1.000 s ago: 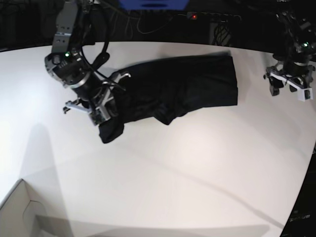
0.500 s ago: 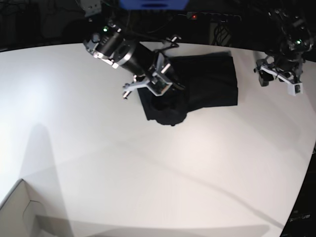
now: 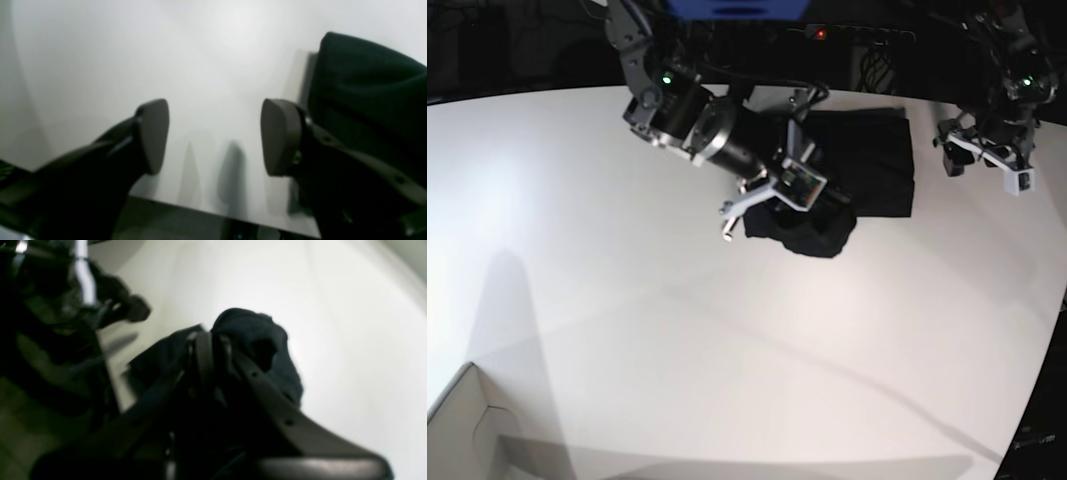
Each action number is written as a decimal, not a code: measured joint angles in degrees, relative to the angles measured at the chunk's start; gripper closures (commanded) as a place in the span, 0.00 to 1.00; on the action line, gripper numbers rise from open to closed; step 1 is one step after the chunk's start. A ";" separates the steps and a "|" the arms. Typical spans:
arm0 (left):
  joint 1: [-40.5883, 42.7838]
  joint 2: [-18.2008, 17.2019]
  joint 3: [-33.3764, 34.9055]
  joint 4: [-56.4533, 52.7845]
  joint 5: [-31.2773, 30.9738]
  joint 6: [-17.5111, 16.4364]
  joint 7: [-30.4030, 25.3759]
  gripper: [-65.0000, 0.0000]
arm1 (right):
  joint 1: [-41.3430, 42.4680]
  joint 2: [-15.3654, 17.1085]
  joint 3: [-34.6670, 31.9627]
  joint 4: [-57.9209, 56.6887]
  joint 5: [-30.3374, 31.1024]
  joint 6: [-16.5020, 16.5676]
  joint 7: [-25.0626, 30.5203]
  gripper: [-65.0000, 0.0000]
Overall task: Layout the t-shirt on the table in an organized manner, then fold the t-shirt properly
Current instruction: 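Fold the held end with the right gripper over toward the left gripper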
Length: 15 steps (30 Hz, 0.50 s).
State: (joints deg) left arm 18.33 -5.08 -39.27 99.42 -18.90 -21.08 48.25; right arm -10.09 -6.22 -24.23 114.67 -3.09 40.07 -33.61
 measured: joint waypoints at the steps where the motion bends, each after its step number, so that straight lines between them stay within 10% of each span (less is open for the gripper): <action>1: -0.02 0.00 0.04 0.00 -0.07 0.00 -0.02 0.36 | 0.70 0.00 0.07 -0.35 -0.09 -0.02 -0.04 1.00; 15: -1.27 -0.13 8.55 -3.76 0.15 0.09 -0.02 0.40 | 1.49 -2.05 -6.29 -4.33 -0.09 -0.04 -0.22 1.00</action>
State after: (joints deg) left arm 17.06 -5.21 -30.72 95.66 -18.74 -20.99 48.23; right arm -8.60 -8.27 -30.52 110.34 -3.18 40.03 -33.82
